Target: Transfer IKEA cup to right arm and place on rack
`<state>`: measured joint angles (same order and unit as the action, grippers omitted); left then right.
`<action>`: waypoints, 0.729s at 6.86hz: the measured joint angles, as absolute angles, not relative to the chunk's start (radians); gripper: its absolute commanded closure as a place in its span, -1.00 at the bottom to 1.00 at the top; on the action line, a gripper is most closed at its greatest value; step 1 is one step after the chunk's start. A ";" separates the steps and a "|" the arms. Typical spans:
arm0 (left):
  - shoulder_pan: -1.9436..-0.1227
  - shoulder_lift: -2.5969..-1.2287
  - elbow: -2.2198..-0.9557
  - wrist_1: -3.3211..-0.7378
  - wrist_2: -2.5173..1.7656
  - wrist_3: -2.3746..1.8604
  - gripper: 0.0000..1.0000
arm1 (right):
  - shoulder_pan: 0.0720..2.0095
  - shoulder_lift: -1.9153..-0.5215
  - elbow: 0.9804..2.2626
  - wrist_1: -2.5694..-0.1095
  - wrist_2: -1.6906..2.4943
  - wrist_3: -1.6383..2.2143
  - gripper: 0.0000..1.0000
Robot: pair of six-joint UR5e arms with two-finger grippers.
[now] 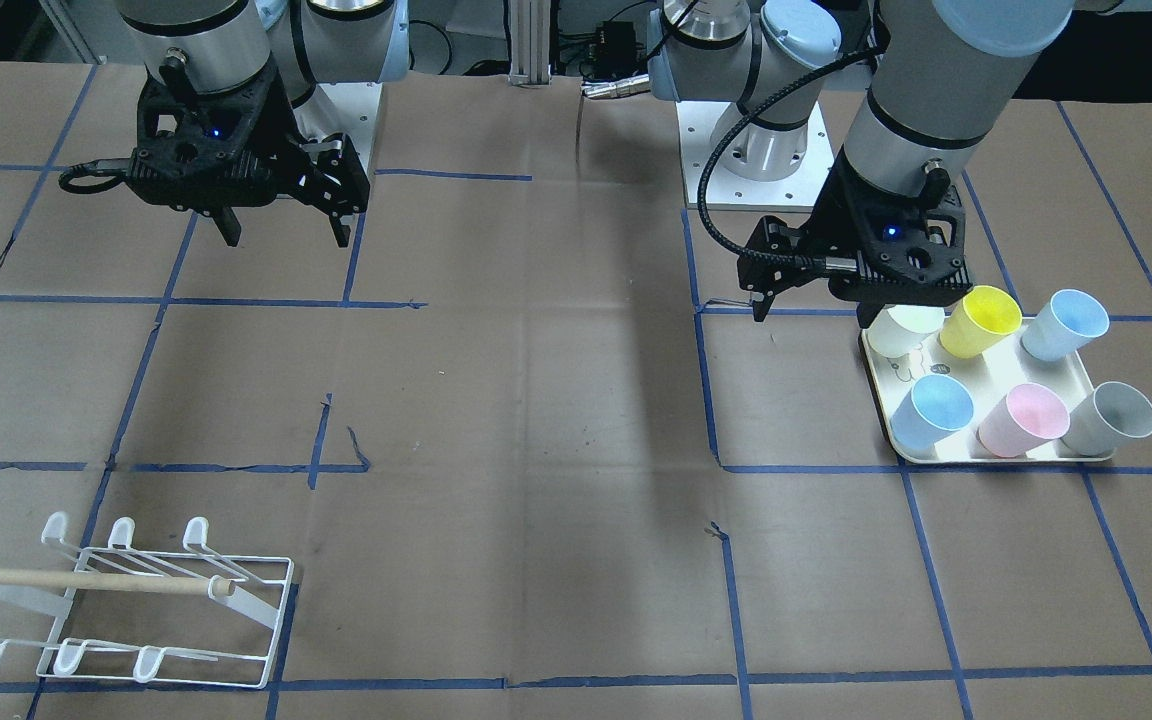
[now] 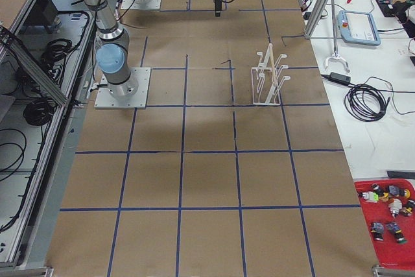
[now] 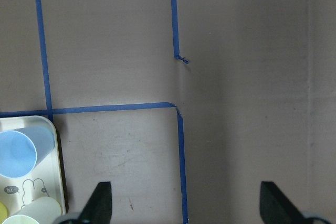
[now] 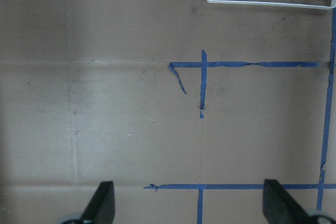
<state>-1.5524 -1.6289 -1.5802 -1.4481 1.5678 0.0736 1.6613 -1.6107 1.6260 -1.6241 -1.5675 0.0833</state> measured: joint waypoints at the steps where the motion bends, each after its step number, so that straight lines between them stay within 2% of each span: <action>1: -1.552 -1.629 -1.580 -1.448 1.568 0.074 -1.00 | 1.661 -1.611 1.626 -1.623 -1.568 0.084 -1.00; 5: -1.551 -1.620 -1.589 -1.444 1.567 0.076 -1.00 | 1.661 -1.611 1.626 -1.622 -1.569 0.084 -1.00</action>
<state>-1.5505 -1.6204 -1.5893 -1.4442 1.5670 0.0765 1.6613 -1.6107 1.6258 -1.6216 -1.5691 0.0844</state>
